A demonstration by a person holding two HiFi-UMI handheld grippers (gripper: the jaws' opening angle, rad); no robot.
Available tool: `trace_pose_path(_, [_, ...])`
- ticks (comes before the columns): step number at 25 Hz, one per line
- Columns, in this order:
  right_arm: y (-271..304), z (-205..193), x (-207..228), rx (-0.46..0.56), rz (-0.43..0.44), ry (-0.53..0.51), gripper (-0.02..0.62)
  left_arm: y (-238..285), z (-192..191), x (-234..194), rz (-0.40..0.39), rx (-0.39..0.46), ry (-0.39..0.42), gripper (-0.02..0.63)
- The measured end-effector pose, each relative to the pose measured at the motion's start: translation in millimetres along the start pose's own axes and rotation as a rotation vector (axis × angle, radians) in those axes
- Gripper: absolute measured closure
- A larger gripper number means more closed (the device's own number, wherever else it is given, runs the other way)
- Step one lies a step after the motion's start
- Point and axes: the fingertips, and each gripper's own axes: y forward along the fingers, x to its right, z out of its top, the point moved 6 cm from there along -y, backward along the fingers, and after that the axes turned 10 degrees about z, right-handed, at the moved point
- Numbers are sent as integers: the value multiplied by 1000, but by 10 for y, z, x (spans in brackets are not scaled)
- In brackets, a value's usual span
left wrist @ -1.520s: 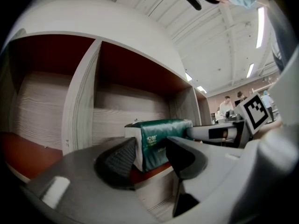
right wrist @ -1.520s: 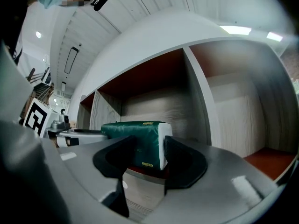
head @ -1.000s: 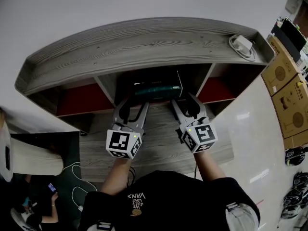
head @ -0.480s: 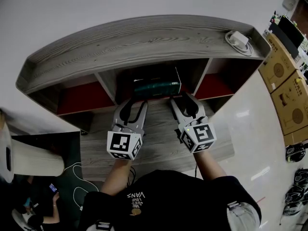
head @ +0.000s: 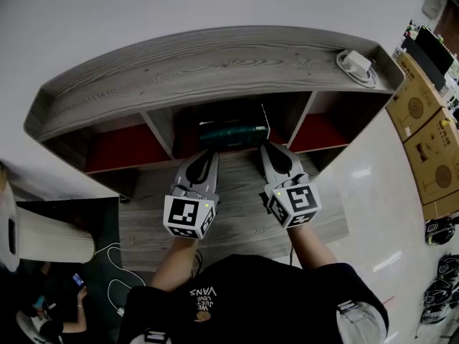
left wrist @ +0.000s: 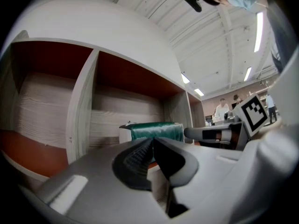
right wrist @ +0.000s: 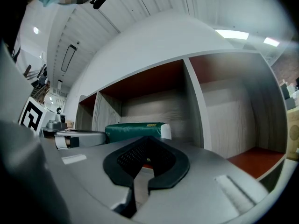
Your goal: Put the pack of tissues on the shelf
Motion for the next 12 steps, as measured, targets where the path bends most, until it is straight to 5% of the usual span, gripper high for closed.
trace_pose_path(12, [146,-30,94,-13,4,2,591,148,-57,-89,10,-60,-6,555])
